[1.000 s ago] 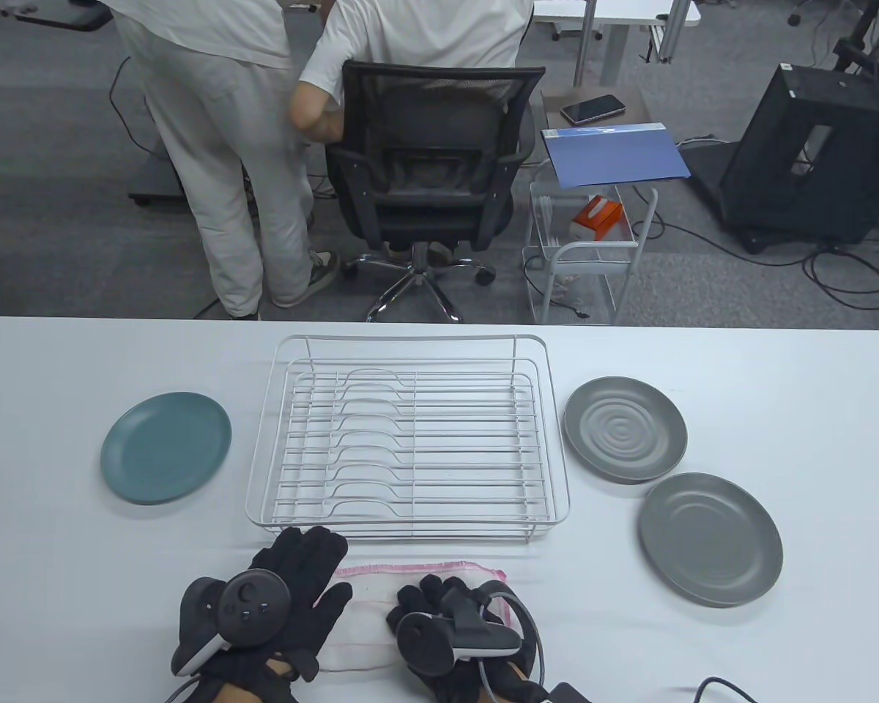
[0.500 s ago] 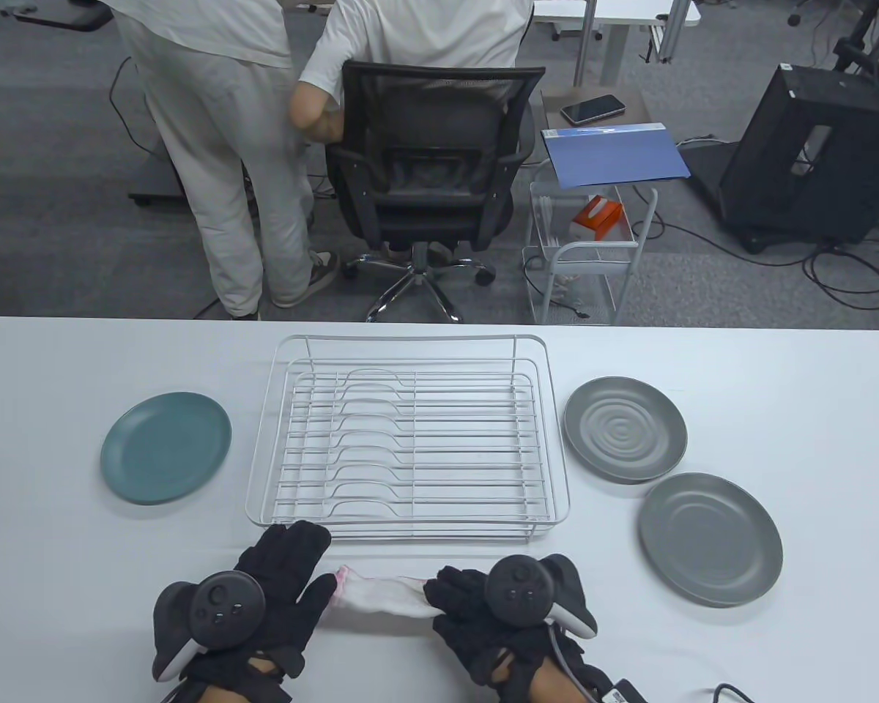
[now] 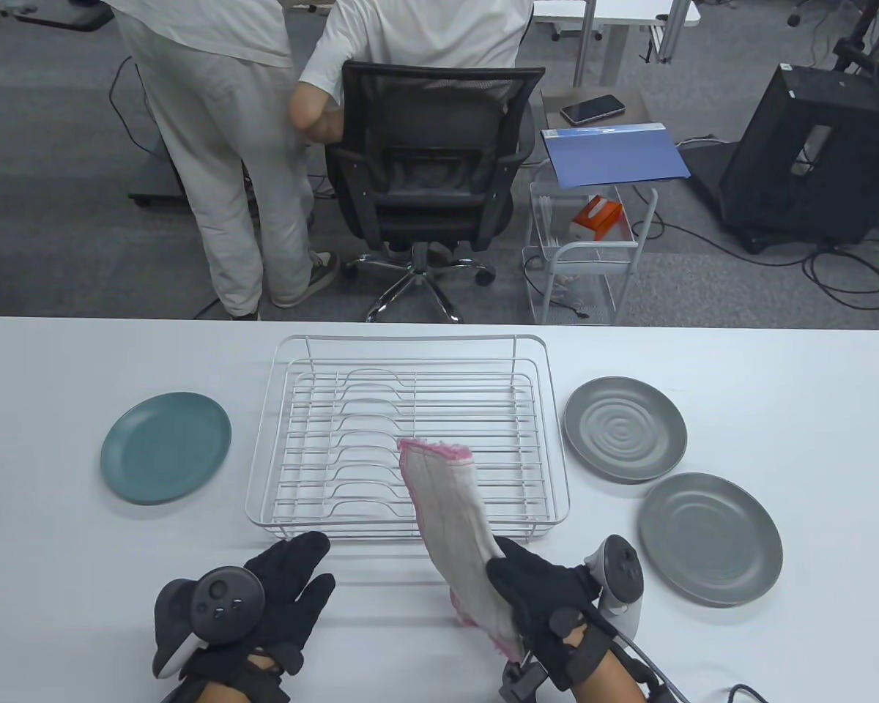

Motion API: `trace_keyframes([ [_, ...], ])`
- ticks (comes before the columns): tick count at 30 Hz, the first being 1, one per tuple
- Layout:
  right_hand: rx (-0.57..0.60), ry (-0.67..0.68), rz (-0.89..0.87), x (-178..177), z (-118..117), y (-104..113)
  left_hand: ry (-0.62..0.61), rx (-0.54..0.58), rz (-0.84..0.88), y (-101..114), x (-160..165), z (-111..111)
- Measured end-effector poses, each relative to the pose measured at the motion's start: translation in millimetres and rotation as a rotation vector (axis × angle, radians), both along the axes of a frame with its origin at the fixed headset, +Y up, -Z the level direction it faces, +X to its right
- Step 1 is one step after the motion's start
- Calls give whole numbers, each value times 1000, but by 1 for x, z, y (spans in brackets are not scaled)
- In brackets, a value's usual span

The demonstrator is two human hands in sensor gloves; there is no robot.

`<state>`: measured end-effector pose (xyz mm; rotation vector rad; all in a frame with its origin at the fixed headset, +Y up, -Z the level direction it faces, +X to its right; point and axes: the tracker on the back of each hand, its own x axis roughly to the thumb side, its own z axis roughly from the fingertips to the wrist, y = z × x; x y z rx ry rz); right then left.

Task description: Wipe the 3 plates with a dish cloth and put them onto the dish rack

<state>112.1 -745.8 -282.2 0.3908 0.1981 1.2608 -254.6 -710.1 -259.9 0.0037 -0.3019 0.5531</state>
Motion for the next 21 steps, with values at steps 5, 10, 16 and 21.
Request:
trace_keyframes([
  [5,8,-10,11,1,-1,1,64,6,10,2,-11,0],
  [10,-3,-20,-48,-1,-4,5,182,-19,288,-1,-41,-1],
  [16,-12,-41,-78,5,-3,6,536,-41,535,7,-89,-9],
  [21,-18,-42,-74,6,-5,5,802,-146,354,10,-132,-29],
])
